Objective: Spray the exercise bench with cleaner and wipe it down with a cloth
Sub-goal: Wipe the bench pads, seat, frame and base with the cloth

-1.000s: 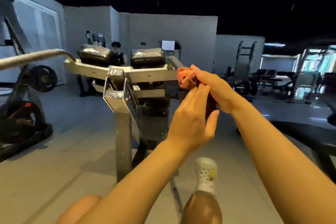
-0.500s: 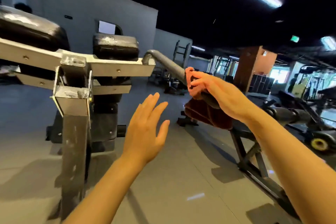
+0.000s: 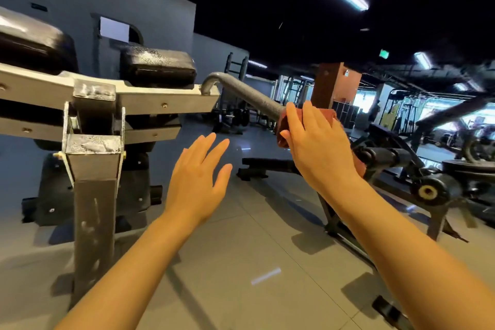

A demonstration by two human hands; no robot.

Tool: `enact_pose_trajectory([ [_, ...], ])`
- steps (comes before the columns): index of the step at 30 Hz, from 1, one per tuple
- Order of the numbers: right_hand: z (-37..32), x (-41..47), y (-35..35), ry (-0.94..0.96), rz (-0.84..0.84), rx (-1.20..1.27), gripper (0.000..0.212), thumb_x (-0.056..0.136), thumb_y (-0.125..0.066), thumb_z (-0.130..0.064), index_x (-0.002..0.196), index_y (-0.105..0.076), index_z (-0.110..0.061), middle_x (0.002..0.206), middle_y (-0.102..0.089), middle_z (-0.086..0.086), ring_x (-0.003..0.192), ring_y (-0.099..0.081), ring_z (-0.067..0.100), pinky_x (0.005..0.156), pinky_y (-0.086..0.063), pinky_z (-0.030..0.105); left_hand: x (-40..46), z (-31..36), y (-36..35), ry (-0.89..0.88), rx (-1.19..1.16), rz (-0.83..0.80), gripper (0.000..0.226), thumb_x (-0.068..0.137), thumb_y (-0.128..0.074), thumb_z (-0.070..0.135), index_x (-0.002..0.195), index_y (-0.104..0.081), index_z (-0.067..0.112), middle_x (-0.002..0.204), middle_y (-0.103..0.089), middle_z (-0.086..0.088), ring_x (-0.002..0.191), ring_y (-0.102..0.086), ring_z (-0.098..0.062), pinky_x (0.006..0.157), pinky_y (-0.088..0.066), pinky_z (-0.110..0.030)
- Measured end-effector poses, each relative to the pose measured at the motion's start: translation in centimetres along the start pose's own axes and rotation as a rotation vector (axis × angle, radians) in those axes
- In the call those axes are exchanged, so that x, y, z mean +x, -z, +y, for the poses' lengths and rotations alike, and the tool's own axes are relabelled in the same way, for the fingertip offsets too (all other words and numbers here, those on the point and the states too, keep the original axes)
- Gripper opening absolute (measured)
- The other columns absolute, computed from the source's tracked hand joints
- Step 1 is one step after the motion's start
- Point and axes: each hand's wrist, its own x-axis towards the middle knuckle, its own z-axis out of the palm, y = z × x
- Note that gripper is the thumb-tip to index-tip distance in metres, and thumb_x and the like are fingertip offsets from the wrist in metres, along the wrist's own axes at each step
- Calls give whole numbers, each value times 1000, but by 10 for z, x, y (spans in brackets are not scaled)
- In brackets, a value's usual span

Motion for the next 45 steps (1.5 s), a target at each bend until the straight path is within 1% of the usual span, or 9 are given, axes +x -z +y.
enact_pose_trajectory([
  [7, 18, -30, 12, 116, 95, 125, 52, 95, -50, -41, 129, -53, -2, 128, -56, 15, 112, -56, 31, 93, -53, 44, 22, 32, 0, -151, -59, -56, 56, 96, -39, 42, 148, -36, 22, 157, -29, -3, 146, -24, -22, 120, -16, -45],
  [11, 24, -38, 15, -62, -64, 55, 73, 96, -15, -67, 152, -31, -23, 155, -35, 12, 134, -41, 42, 106, -38, 53, 38, 41, 0, -101, -226, -59, 55, 98, -48, 37, 149, -32, 26, 159, -22, 3, 147, -17, -14, 120, -19, -46],
  [14, 19, -33, 7, -29, 28, 3, 53, 101, -37, -42, 146, -35, -13, 145, -43, 24, 121, -53, 45, 94, -49, 50, 34, 12, 2, -79, -200, 15, 58, 92, -42, 43, 146, -40, 23, 156, -30, 1, 145, -24, -17, 117, -25, -48],
  [18, 16, -18, -9, -35, 58, -190, 69, 90, -60, -18, 149, -31, 0, 132, -50, 26, 105, -54, 43, 83, -48, 48, 32, -26, -9, -120, -78, 58, 59, 92, -35, 47, 142, -47, 19, 152, -39, -5, 142, -30, -23, 115, -25, -50],
  [25, -3, 24, -18, 45, 92, -404, 57, 94, -46, -17, 147, -34, 2, 122, -56, 24, 80, -59, 34, 64, -47, 39, 64, -36, -26, -234, -23, 158, 54, 93, -38, 41, 140, -49, 17, 149, -43, -8, 140, -29, -24, 113, -20, -49],
  [29, -38, 68, -39, -2, 110, -447, 61, 92, -34, -20, 150, -30, -3, 134, -51, 24, 101, -59, 38, 78, -51, 42, 71, -51, -16, -345, 150, 181, 53, 93, -42, 38, 140, -50, 17, 148, -43, -11, 141, -32, -28, 114, -22, -52],
  [34, -77, 128, -66, -37, 111, -428, 78, 87, -57, -34, 153, -26, -7, 144, -46, 20, 123, -52, 40, 99, -46, 50, 84, -89, 36, -406, 504, 205, 55, 93, -42, 40, 143, -48, 18, 151, -39, -12, 142, -31, -30, 115, -17, -57],
  [40, -123, 186, -78, -36, 63, -366, 71, 102, -31, -43, 154, 0, -5, 158, -20, 19, 142, -25, 42, 116, -22, 53, 105, -133, 82, -209, 736, 151, 63, 93, -35, 49, 147, -39, 17, 156, -31, -13, 145, -23, -33, 116, -8, -60],
  [45, -140, 210, -73, 54, -68, -339, 72, 102, -38, -28, 155, 7, -9, 161, -7, 14, 145, -14, 39, 118, -17, 49, 109, -156, 80, -147, 788, 68, 69, 92, -24, 51, 142, -46, 9, 148, -41, -19, 140, -34, -36, 113, -18, -53],
])
